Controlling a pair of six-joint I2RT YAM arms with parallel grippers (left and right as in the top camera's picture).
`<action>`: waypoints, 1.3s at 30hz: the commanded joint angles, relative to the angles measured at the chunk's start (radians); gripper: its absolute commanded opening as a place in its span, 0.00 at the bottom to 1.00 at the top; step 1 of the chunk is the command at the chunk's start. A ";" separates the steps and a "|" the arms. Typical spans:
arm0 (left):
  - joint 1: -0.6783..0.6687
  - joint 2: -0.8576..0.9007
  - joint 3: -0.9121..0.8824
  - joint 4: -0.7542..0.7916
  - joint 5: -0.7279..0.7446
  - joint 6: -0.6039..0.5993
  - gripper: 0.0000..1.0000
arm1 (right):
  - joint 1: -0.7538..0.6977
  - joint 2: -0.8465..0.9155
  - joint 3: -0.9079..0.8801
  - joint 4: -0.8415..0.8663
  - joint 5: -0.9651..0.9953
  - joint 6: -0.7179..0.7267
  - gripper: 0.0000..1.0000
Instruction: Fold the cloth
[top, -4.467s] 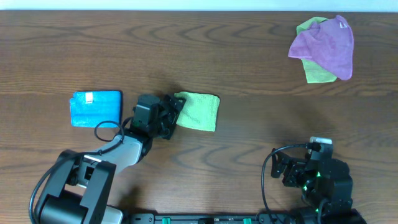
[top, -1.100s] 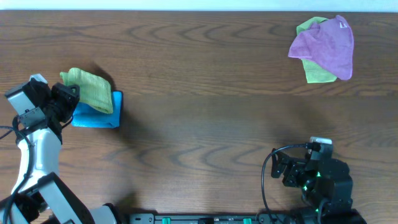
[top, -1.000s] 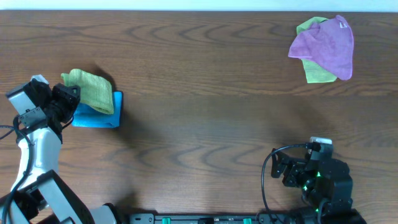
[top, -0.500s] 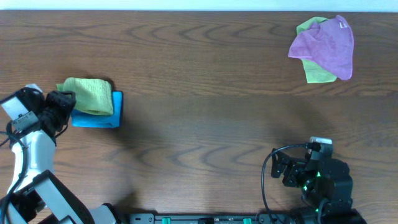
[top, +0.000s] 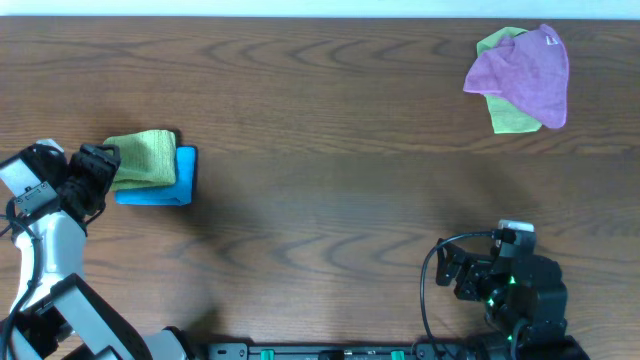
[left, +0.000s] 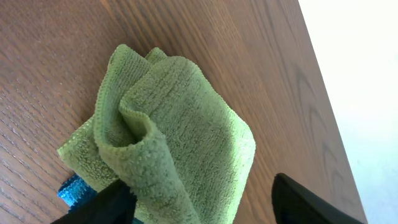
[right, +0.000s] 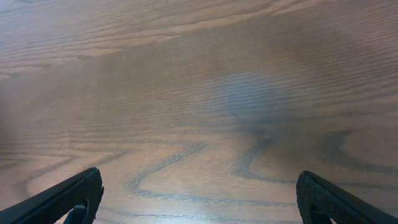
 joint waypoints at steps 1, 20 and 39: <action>0.005 -0.003 0.023 -0.003 0.059 0.023 0.75 | -0.006 -0.007 -0.002 -0.001 0.006 0.010 0.99; -0.176 -0.392 0.208 -0.306 0.106 0.191 0.95 | -0.006 -0.007 -0.002 -0.001 0.006 0.010 0.99; -0.370 -0.840 0.210 -0.320 0.266 0.286 0.95 | -0.006 -0.007 -0.002 -0.001 0.006 0.010 0.99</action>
